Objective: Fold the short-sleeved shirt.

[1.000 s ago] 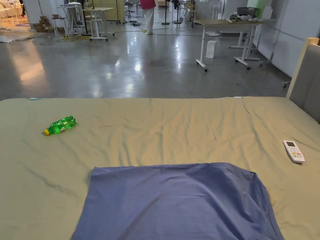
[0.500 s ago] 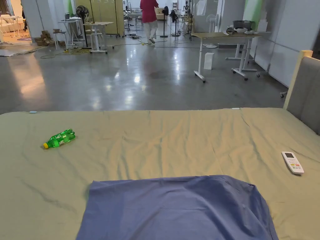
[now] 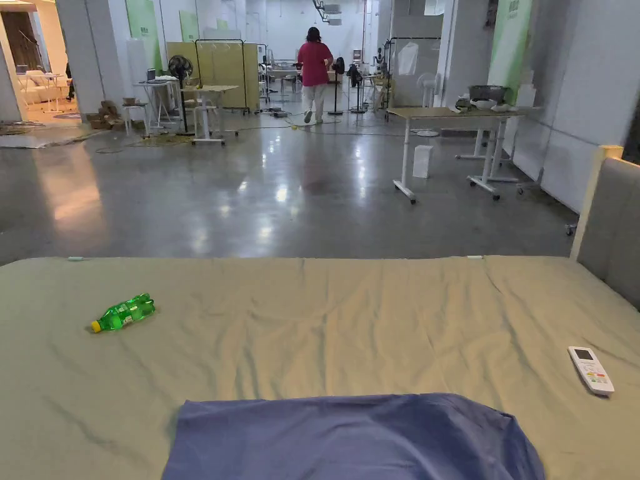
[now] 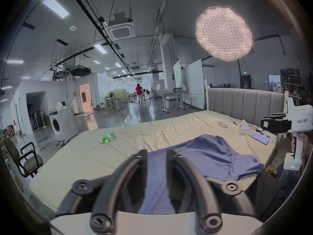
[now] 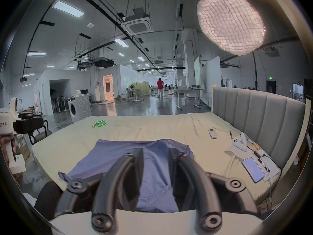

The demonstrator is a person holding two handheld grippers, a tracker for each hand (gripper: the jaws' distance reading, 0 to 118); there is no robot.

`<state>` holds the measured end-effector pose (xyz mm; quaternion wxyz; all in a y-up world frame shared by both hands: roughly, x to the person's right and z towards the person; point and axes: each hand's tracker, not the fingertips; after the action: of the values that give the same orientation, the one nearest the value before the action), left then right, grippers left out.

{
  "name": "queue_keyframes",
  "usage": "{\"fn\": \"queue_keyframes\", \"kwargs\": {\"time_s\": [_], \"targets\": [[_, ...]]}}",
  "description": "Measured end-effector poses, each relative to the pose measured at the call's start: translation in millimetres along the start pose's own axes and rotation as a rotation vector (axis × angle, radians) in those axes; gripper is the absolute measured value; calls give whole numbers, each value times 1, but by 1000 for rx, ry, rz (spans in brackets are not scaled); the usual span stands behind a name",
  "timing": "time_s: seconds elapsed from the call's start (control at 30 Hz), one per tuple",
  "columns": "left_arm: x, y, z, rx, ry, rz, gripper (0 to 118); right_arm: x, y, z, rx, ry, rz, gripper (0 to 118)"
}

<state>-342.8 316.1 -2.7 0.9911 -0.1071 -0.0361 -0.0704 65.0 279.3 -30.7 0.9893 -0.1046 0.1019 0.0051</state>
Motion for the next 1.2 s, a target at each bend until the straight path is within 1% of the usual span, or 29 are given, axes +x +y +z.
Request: {"fn": "queue_keyframes", "kwargs": {"time_s": [0.03,0.07,0.1,0.17,0.27,0.47,0.6,0.73,0.83,0.9,1.0,1.07,1.1,1.17,1.2], "targets": [[0,-1,0,-13,-11,13,5,-1,0,1,-3,2,5,10],[2,-2,0,-23,-26,18,4,-3,-1,1,-2,2,13,4],[3,-4,1,-24,-20,25,0,-4,-2,1,3,-9,21,0],[3,-8,1,-31,-26,39,0,-4,-3,1,0,-11,27,0],[5,-8,3,-42,-42,55,0,-4,-5,0,-19,5,12,0],[5,-10,0,-59,-36,44,0,-9,-6,-2,-31,2,51,0],[-1,-12,-2,-72,-27,77,0,-9,-6,-2,-39,5,45,0],[-6,-18,-3,-94,-11,81,0,-8,-7,-4,-52,2,39,0],[-15,-26,-6,-126,23,81,0,-7,-9,-3,-67,-6,45,0],[-27,-35,-7,-170,99,59,0,-6,-12,-2,-82,-5,40,0],[-46,-46,-12,-256,103,66,0,-2,-19,-1,-110,1,26,0],[-59,-61,-19,-299,100,98,1,0,-23,-2,-135,2,2,0],[-67,-70,-26,-337,85,125,12,0,-26,-4,-148,1,-9,0],[-79,-92,-37,-428,40,173,41,0,-30,-7,-167,-3,-21,0],[-85,-105,-45,-451,37,194,50,0,-32,-7,-173,-2,-25,0]]}}
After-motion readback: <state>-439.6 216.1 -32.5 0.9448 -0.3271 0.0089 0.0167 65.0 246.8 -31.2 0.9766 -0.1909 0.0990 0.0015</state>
